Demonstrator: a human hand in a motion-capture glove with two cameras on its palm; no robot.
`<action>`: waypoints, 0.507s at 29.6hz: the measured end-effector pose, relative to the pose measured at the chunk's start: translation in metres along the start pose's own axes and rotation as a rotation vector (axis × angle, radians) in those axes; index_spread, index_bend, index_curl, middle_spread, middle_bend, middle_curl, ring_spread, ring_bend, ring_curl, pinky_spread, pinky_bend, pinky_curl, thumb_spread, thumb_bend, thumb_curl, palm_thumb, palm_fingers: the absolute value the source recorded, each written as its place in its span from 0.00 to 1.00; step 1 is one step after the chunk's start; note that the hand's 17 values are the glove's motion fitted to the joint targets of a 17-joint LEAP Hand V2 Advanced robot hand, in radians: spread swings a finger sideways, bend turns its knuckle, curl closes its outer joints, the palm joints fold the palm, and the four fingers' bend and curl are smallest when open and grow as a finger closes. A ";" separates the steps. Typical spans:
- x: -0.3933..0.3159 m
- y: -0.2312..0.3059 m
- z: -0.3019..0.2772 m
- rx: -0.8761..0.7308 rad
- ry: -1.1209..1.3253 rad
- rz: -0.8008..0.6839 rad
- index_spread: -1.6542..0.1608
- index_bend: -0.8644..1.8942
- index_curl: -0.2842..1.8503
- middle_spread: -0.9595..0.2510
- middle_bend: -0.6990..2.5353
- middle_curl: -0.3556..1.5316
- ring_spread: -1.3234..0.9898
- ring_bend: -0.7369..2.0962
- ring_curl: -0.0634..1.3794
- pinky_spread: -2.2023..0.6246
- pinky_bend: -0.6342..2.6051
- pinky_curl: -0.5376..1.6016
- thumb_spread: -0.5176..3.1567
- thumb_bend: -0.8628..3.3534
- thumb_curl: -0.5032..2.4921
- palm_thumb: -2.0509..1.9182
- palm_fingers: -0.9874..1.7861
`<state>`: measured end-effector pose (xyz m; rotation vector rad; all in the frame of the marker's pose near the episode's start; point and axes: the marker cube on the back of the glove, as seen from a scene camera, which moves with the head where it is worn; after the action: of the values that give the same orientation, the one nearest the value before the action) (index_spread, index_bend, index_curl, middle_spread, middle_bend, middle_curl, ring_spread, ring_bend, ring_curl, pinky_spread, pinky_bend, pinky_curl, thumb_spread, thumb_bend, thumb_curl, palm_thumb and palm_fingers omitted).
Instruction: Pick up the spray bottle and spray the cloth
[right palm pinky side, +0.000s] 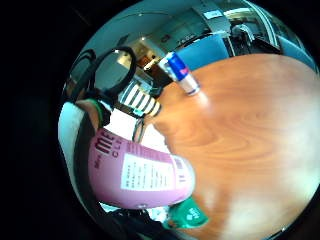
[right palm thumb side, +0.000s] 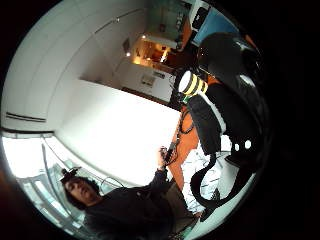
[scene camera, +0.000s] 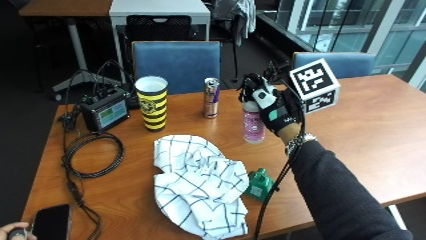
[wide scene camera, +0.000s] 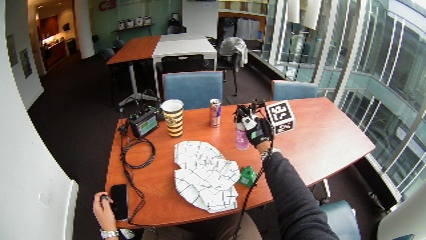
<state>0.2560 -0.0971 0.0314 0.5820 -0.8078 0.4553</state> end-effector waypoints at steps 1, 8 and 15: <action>-0.008 -0.001 -0.002 -0.019 0.016 -0.020 0.74 0.40 0.39 0.60 0.38 0.48 0.48 0.40 0.36 0.74 0.28 0.41 0.55 0.21 0.25 0.68 0.83; -0.054 0.006 -0.001 -0.191 0.222 -0.136 0.74 0.39 0.39 0.60 0.39 0.48 0.48 0.42 0.37 0.71 0.31 0.43 0.55 0.21 0.25 0.69 0.85; -0.081 0.022 0.026 -0.471 0.470 -0.186 0.74 0.39 0.39 0.60 0.39 0.49 0.48 0.44 0.37 0.70 0.32 0.43 0.55 0.20 0.25 0.69 0.85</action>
<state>0.1796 -0.1096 -0.0107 0.0975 -0.3823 0.2033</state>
